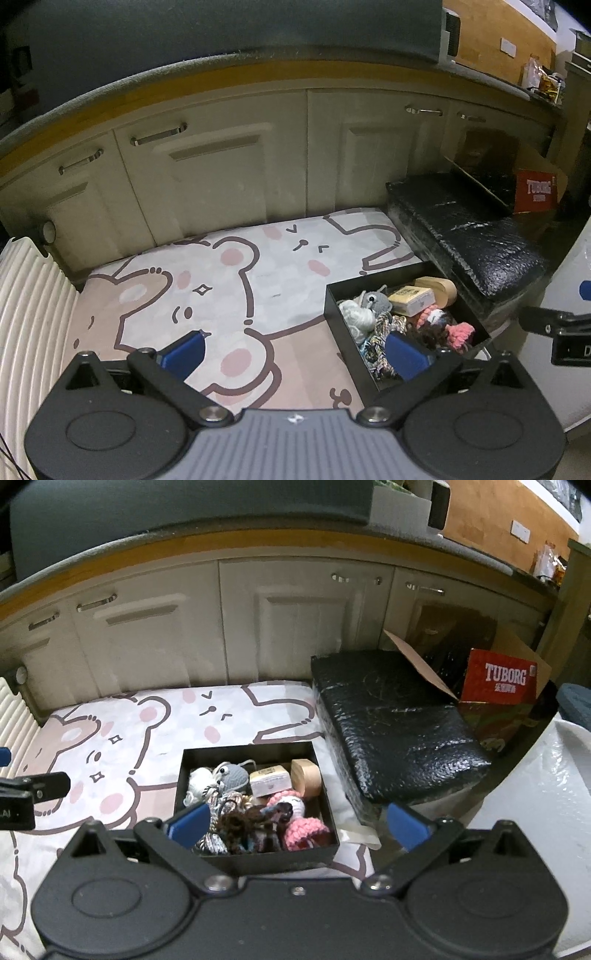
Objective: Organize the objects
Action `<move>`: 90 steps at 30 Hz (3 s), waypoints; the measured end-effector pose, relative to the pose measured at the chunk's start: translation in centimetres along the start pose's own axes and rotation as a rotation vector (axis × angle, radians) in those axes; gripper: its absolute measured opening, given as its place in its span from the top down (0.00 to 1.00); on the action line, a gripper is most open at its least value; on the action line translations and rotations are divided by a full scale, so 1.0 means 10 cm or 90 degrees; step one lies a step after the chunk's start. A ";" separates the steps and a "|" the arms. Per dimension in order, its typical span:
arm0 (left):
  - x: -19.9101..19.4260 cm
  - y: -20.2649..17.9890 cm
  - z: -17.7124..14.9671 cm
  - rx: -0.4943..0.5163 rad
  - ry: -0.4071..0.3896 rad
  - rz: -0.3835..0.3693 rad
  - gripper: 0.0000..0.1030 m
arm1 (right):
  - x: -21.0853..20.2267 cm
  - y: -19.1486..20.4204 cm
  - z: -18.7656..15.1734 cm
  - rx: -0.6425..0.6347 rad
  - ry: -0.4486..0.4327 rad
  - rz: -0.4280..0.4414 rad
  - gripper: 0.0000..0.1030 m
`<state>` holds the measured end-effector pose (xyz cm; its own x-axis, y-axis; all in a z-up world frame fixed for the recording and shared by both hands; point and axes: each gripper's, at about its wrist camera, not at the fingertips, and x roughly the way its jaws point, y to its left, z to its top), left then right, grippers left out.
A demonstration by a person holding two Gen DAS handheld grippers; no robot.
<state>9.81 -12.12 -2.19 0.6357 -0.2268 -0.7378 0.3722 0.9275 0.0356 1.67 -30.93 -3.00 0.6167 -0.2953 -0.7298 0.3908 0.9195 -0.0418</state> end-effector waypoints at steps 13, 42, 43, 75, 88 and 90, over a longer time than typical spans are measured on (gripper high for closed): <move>-0.20 0.05 -0.12 -0.022 -0.001 -0.036 0.01 | -0.30 0.03 -0.06 0.006 -0.002 -0.010 0.00; -0.26 0.07 -0.18 -0.017 0.021 -0.028 0.01 | -0.44 0.11 -0.18 0.000 -0.003 -0.021 0.00; -0.26 0.07 -0.18 -0.017 0.021 -0.028 0.01 | -0.44 0.12 -0.18 -0.001 -0.004 -0.021 0.00; -0.27 0.06 -0.19 -0.014 0.024 -0.028 0.01 | -0.45 0.13 -0.18 0.005 -0.008 -0.011 0.00; -0.28 0.05 -0.18 -0.012 0.023 -0.029 0.01 | -0.46 0.13 -0.17 0.004 -0.010 -0.009 0.00; -0.28 0.05 -0.17 -0.012 0.023 -0.029 0.01 | -0.46 0.13 -0.17 0.004 -0.010 -0.009 0.00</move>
<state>7.03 -10.50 -1.27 0.5941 -0.2581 -0.7619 0.3871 0.9220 -0.0106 -1.86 -27.91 -0.85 0.6215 -0.3123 -0.7184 0.4037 0.9136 -0.0479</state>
